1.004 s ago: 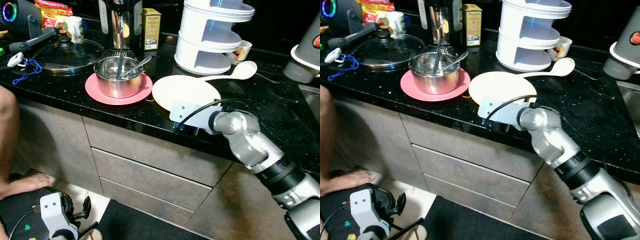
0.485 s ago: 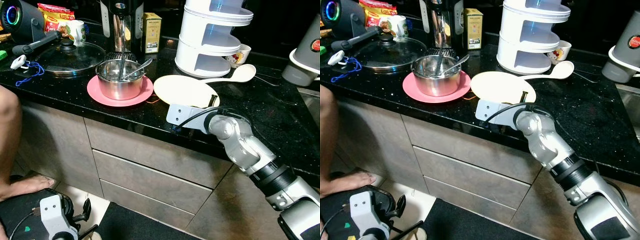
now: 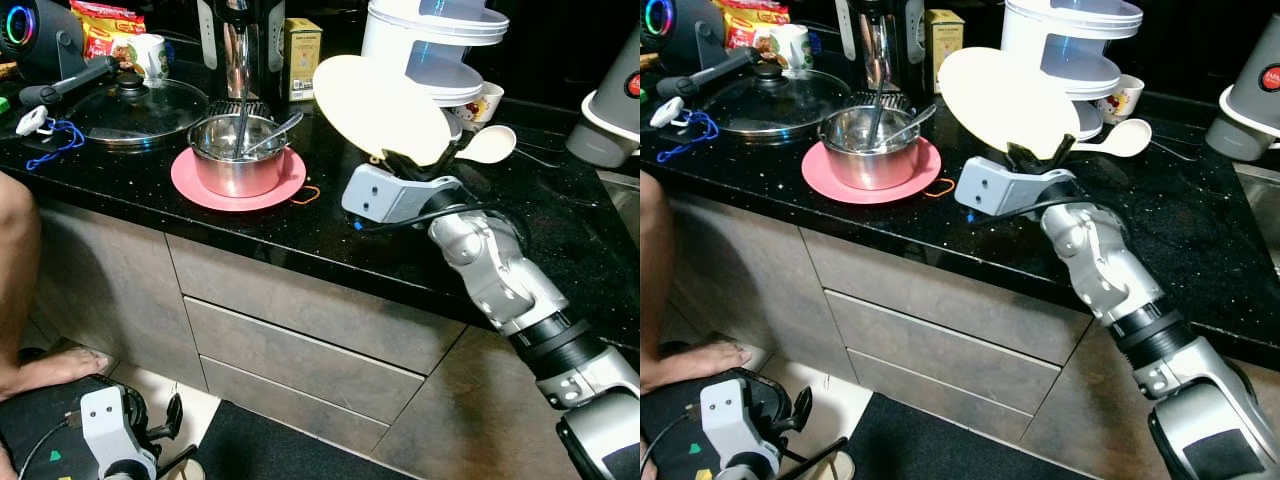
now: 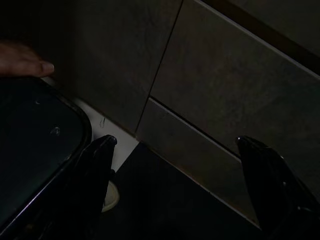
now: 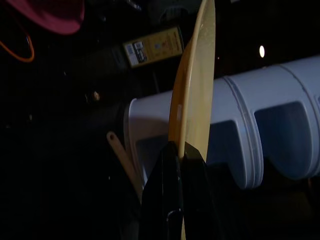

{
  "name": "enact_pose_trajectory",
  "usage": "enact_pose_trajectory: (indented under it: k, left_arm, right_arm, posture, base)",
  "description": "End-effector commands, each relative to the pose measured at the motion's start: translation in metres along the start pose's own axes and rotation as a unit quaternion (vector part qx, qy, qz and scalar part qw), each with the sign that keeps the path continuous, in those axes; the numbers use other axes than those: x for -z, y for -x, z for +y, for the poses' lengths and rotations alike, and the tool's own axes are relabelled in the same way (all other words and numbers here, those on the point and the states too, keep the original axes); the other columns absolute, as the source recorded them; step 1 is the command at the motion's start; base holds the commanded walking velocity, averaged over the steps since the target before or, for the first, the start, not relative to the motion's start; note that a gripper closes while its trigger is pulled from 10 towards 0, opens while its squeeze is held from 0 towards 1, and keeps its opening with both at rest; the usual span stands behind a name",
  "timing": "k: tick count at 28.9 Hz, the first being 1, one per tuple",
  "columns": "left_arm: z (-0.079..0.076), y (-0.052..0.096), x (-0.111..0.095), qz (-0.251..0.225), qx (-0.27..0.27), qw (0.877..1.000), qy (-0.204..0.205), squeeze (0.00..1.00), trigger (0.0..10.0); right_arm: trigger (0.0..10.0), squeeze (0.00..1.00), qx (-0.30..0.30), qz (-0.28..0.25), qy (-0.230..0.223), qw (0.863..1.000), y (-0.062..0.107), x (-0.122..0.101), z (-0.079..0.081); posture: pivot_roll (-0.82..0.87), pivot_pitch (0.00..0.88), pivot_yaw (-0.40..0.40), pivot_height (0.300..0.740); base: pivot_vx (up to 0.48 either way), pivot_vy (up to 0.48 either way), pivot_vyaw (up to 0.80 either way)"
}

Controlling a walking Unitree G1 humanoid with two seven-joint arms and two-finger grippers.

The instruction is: Kitchen organization

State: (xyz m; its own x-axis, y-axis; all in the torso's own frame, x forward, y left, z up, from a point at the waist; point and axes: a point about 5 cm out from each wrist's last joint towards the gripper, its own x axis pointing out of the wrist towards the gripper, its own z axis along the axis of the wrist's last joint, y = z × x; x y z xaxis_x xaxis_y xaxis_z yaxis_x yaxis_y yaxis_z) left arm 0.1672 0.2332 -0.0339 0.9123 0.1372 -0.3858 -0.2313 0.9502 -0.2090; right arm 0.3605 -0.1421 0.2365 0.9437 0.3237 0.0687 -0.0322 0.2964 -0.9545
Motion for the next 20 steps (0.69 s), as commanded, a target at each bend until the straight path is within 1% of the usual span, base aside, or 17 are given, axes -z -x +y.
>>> enact_pose_trajectory:
  k: [1, 3, 5, 7, 8, 9, 10, 11, 12, 14, 15, 16, 20]
  left_arm:
    - [-0.003, 0.0, 0.001, 0.001, 0.004, 1.0, 0.001, 0.0, 10.0]
    - [-0.003, 0.0, 0.001, 0.001, 0.004, 1.0, 0.001, 0.0, 10.0]
    - [-0.003, 0.0, 0.001, 0.002, 0.005, 1.0, 0.0, 0.0, 10.0]
    - [-0.003, 0.0, 0.001, 0.002, 0.005, 1.0, 0.0, 0.0, 10.0]
    - [-0.004, 0.0, 0.002, 0.004, 0.008, 1.0, -0.001, 0.0, 10.0]
    - [-0.004, 0.0, 0.002, 0.006, 0.01, 1.0, -0.002, 0.0, 10.0]
    - [-0.005, 0.0, 0.002, 0.007, 0.014, 1.0, -0.003, 0.0, 10.0]
    - [-0.005, 0.0, 0.002, 0.007, 0.014, 1.0, -0.003, 0.0, 10.0]
    - [-0.006, 0.0, 0.002, 0.006, 0.017, 1.0, -0.005, 0.0, 10.0]
    - [-0.006, 0.0, 0.002, 0.005, 0.018, 1.0, -0.007, 0.0, 10.0]
    - [-0.007, 0.0, 0.001, 0.005, 0.019, 1.0, -0.007, 0.0, 10.0]
    - [-0.007, 0.0, 0.001, 0.004, 0.019, 1.0, -0.007, 0.0, 10.0]
    - [-0.007, 0.0, 0.001, 0.003, 0.018, 1.0, -0.007, 0.0, 10.0]
  right_arm:
    - [0.0, 0.0, 0.016, 0.017, 0.0, 1.0, 0.0, 0.01, -0.008]
    - [0.0, 0.0, 0.017, 0.021, -0.002, 1.0, 0.0, 0.012, -0.008]
    - [0.2, 0.0, 0.021, 0.032, -0.004, 0.999, 0.0, 0.018, -0.01]
    - [0.2, 0.0, 0.021, 0.032, -0.004, 0.999, 0.0, 0.018, -0.01]
    - [0.7, 0.0, 0.022, 0.036, -0.004, 0.999, 0.0, 0.02, -0.011]
    - [0.8, 0.0, 0.023, 0.038, -0.003, 0.999, 0.0, 0.021, -0.011]
    - [2.0, 0.0, 0.023, 0.039, -0.003, 0.999, 0.0, 0.022, -0.012]
    - [2.0, 0.0, 0.023, 0.039, -0.003, 0.999, 0.0, 0.022, -0.012]
    - [4.0, 0.0, 0.022, 0.038, -0.001, 0.999, 0.0, 0.022, -0.012]
    - [4.9, 0.0, 0.022, 0.038, 0.001, 0.999, 0.0, 0.022, -0.012]
    - [9.7, 0.0, 0.023, 0.038, 0.0, 0.999, 0.0, 0.022, -0.012]
    - [10.0, 0.0, 0.023, 0.038, 0.0, 0.999, -0.001, 0.022, -0.012]
    - [10.0, 0.0, 0.025, 0.037, 0.0, 0.999, -0.001, 0.022, -0.012]
  posture:
    - [0.04, 0.0, -0.063, 0.732]
    - [0.04, 0.0, -0.063, 0.732]
    - [0.04, 0.0, -0.063, 0.732]
    - [0.04, 0.0, -0.063, 0.732]
    - [0.04, 0.0, -0.065, 0.732]
    - [0.04, 0.0, -0.065, 0.732]
    - [0.04, 0.0, -0.068, 0.732]
    - [0.04, 0.0, -0.068, 0.732]
    - [0.04, 0.0, -0.069, 0.732]
    - [0.04, 0.0, -0.068, 0.732]
    - [0.04, 0.0, -0.069, 0.732]
    - [0.04, 0.0, -0.069, 0.732]
    - [0.04, 0.0, -0.068, 0.732]
  base:
    - [0.0, 0.0, 0.0]
    - [0.0, 0.0, 0.0]
    - [0.0, 0.0, -0.76]
    - [0.0, 0.0, -0.76]
    - [0.0, 0.0, -0.76]
    - [0.0, 0.0, -0.77]
    - [0.0, 0.0, -0.77]
    - [0.0, 0.0, -0.77]
    - [0.0, 0.0, -0.77]
    - [0.0, 0.0, -0.78]
    - [0.0, 0.0, -0.79]
    - [0.0, 0.0, -0.79]
    - [0.0, 0.0, -0.65]
